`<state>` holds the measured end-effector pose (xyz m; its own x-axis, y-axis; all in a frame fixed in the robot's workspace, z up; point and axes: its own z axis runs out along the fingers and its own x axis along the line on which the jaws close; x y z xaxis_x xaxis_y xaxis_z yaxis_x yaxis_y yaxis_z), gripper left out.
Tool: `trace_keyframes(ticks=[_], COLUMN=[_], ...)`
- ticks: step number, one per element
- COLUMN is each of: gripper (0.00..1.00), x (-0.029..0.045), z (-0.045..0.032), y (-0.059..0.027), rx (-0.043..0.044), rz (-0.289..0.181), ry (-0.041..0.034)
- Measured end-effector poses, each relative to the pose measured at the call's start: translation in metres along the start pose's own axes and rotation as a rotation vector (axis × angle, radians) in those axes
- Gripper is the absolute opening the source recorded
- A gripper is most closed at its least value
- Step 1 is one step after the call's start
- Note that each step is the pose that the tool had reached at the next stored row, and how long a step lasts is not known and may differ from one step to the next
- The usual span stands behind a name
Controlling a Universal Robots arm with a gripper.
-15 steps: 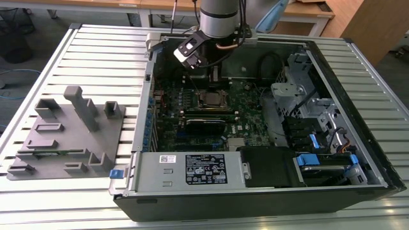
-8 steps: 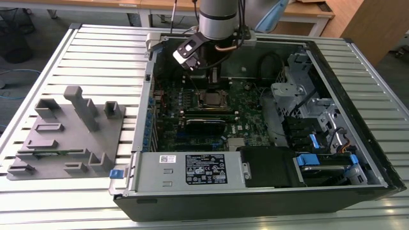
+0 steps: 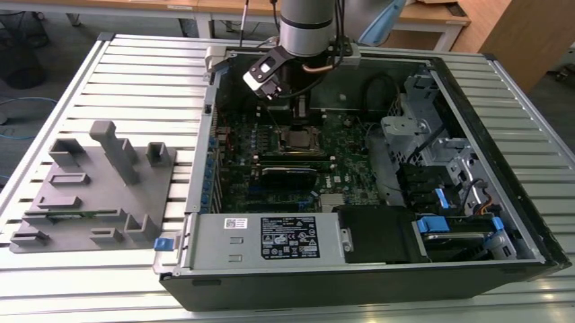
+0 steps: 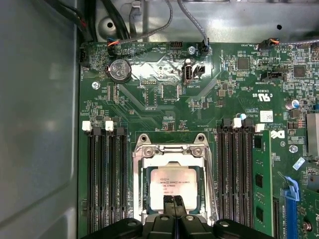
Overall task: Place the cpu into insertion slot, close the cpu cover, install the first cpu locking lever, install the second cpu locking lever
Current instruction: 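Close the cpu cover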
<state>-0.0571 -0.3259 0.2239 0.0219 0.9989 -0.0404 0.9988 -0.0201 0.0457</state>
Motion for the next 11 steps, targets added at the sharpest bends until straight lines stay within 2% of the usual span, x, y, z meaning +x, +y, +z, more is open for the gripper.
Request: trace_keyframes(ticks=[7, 11], gripper=[0.10, 0.10], x=[0.0001, 0.0001], z=[0.0017, 0.0017], y=[-0.0001, -0.0001], rx=[-0.0047, -0.0050], rz=[-0.114, -0.122], ry=[0.0053, 0.0056])
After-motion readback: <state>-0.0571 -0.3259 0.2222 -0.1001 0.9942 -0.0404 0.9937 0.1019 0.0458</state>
